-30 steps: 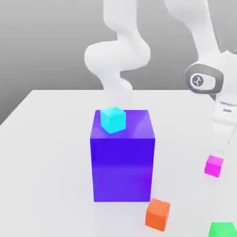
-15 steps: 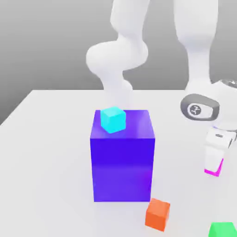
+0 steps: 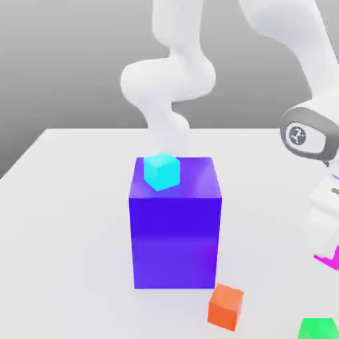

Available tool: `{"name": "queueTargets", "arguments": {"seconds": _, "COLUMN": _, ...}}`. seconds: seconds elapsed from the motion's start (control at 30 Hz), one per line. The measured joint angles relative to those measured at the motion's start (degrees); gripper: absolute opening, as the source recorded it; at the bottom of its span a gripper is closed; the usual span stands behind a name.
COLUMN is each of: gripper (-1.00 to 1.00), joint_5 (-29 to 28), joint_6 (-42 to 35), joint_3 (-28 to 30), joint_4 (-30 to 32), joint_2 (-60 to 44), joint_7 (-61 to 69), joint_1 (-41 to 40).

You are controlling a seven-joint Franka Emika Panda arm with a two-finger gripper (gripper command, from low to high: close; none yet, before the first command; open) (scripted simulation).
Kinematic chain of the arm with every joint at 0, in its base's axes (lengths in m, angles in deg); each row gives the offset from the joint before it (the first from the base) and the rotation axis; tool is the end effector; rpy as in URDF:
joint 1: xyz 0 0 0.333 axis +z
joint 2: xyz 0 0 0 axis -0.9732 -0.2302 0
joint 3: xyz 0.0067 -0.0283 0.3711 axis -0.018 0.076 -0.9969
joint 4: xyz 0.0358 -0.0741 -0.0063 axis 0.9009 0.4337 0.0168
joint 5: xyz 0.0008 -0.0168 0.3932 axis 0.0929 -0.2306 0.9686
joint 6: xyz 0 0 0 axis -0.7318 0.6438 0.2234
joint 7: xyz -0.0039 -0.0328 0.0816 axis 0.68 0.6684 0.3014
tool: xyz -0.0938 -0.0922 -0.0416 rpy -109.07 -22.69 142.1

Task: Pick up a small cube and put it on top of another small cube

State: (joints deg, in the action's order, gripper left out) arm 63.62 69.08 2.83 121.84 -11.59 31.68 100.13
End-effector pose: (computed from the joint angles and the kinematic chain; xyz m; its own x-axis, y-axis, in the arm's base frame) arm 0.4559 0.2971 0.2493 0.9791 -0.2032 -0.0058 -0.2032 -0.9791 -0.0027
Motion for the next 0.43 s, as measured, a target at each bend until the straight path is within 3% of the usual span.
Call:
{"name": "queueTargets", "arguments": {"seconds": 0.13, "gripper": -1.0, "joint_5": 0.9, "joint_6": -3.9, "joint_3": 3.2, "joint_4": -7.7, "joint_2": -3.5, "joint_7": -0.8, "joint_1": -2.8}}
{"name": "queueTargets", "arguments": {"seconds": 0.23, "gripper": -1.0, "joint_5": 0.2, "joint_6": -0.1, "joint_3": 4.3, "joint_4": -9.3, "joint_2": -8.9, "joint_7": -1.6, "joint_1": -2.8}}
{"name": "queueTargets", "arguments": {"seconds": 0.27, "gripper": 1.0, "joint_5": 0.0, "joint_6": 1.3, "joint_3": 4.5, "joint_4": -9.5, "joint_2": -10.5, "joint_7": -1.7, "joint_1": -2.6}}
{"name": "queueTargets", "arguments": {"seconds": 0.43, "gripper": 1.0, "joint_5": 0.0, "joint_6": 1.3, "joint_3": 4.5, "joint_4": -9.5, "joint_2": -10.5, "joint_7": -1.7, "joint_1": -2.6}}
